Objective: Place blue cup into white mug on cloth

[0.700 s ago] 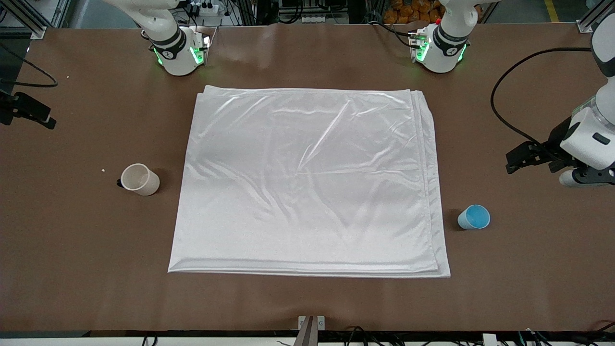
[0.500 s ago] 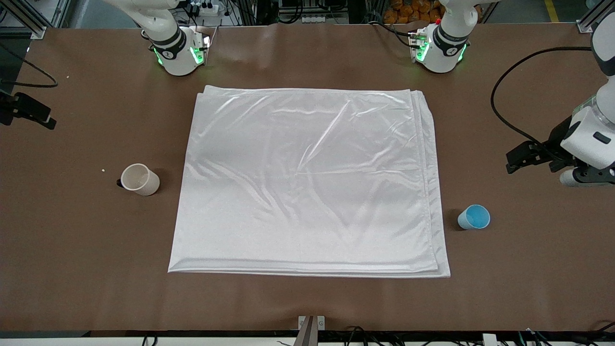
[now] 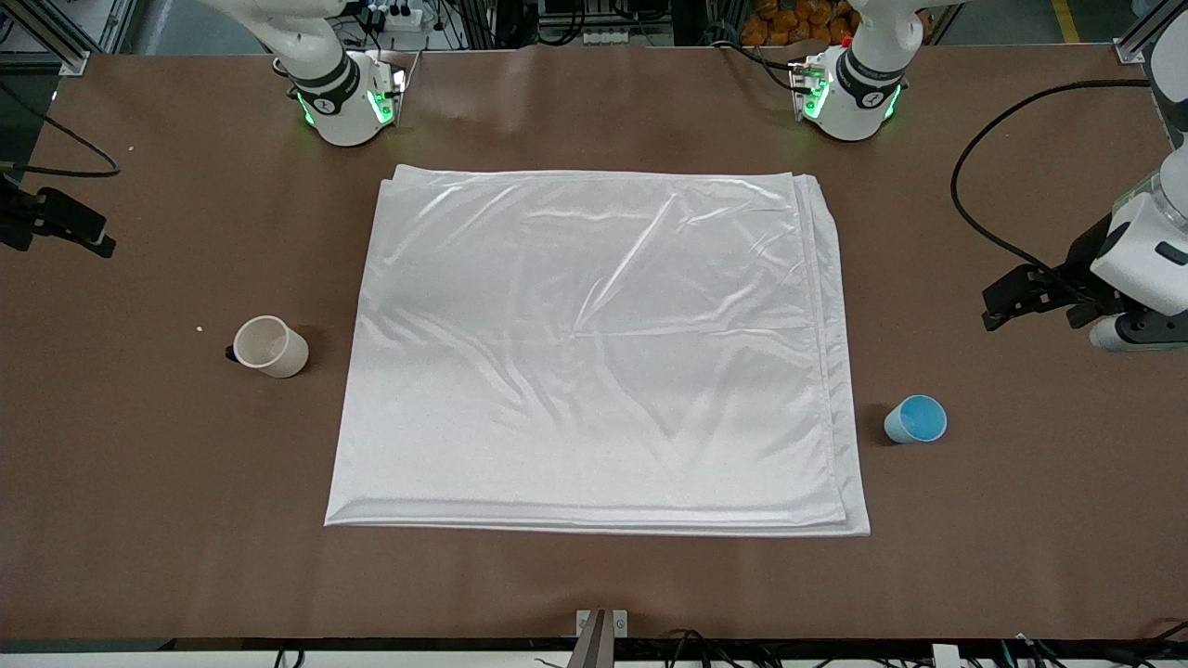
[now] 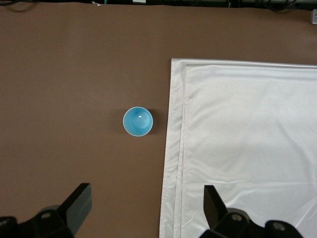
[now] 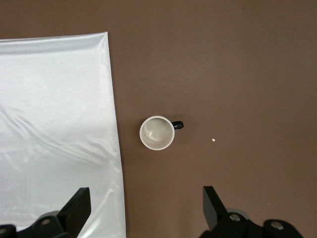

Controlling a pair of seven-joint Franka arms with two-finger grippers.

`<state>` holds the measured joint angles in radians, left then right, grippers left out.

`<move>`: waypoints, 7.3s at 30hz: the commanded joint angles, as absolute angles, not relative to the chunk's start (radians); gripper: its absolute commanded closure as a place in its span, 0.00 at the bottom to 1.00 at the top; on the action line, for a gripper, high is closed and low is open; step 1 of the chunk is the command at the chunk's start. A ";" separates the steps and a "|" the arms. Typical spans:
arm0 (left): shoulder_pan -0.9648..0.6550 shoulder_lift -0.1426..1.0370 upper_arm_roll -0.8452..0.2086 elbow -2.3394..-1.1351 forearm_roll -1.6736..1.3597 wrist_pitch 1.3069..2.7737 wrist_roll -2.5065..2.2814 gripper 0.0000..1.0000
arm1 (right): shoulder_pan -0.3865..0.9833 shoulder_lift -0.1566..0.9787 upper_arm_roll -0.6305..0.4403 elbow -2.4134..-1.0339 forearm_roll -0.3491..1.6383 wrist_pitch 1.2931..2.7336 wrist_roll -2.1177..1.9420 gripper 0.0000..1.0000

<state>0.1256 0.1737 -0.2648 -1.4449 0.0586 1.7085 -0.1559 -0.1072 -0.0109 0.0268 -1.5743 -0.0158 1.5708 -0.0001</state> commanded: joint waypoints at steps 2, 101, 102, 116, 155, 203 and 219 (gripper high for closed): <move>0.137 0.212 -0.259 -1.454 0.048 1.736 -0.132 0.00 | -0.107 -0.023 0.025 -1.650 -0.017 1.640 -0.086 0.00; 0.258 0.670 -0.253 -1.687 0.212 2.292 -0.130 0.98 | -0.256 0.288 0.023 -2.212 -0.106 2.557 -1.933 0.00; 0.258 0.669 -0.253 -1.689 0.212 2.292 -0.130 1.00 | -0.262 0.296 0.023 -2.212 -0.106 2.563 -1.942 0.00; 0.276 0.658 -0.255 -1.681 0.196 2.290 0.000 1.00 | -0.284 0.341 0.026 -2.261 -0.066 2.655 -1.990 0.00; 0.281 0.354 -0.457 -1.494 0.155 1.890 0.044 1.00 | -0.282 0.339 0.044 -2.295 -0.017 2.669 -1.990 0.47; 0.295 0.365 -0.483 -1.483 0.126 1.873 0.048 1.00 | 0.031 0.261 0.091 -2.191 0.120 2.554 -1.562 1.00; 0.276 0.354 -0.526 -1.477 0.106 1.868 -0.002 1.00 | 0.267 0.256 0.091 -2.118 0.083 2.448 -1.226 1.00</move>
